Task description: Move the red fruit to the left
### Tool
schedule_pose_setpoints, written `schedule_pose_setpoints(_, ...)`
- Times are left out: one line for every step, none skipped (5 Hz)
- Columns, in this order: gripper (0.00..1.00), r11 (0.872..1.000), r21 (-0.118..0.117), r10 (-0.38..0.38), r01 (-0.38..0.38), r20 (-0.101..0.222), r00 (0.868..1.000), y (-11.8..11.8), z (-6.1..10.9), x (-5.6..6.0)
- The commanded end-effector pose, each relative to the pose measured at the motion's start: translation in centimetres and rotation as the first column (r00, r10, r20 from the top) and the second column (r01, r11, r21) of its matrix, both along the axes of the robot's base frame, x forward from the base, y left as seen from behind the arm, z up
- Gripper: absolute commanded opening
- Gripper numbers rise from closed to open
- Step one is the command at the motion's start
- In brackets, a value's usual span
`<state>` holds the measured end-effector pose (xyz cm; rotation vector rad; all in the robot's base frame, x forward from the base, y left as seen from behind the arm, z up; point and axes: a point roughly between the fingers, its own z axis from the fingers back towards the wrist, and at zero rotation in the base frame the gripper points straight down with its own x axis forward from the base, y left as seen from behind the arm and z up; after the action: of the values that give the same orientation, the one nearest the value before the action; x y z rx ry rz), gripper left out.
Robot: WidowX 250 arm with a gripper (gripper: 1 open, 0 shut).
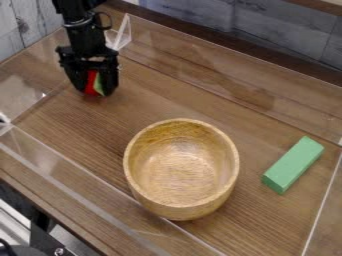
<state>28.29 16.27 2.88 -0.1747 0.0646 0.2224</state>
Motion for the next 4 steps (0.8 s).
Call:
schedule_pose_setpoints(1.0, 0.999, 0.026, -0.04, 0.038, 0.043, 0.998, -0.7, 2.8, 0.4)
schedule_pose_setpoints(1.0, 1.0, 0.03, 0.002, -0.004, 0.058, 0.998, -1.2, 3.8, -0.1)
schedule_pose_setpoints(1.0, 0.998, 0.032, 0.051, -0.053, 0.068, 0.996, -1.3, 4.5, -0.5)
schedule_pose_setpoints(1.0, 0.999, 0.035, 0.009, -0.012, 0.075, 0.997, -0.6, 4.4, 0.0)
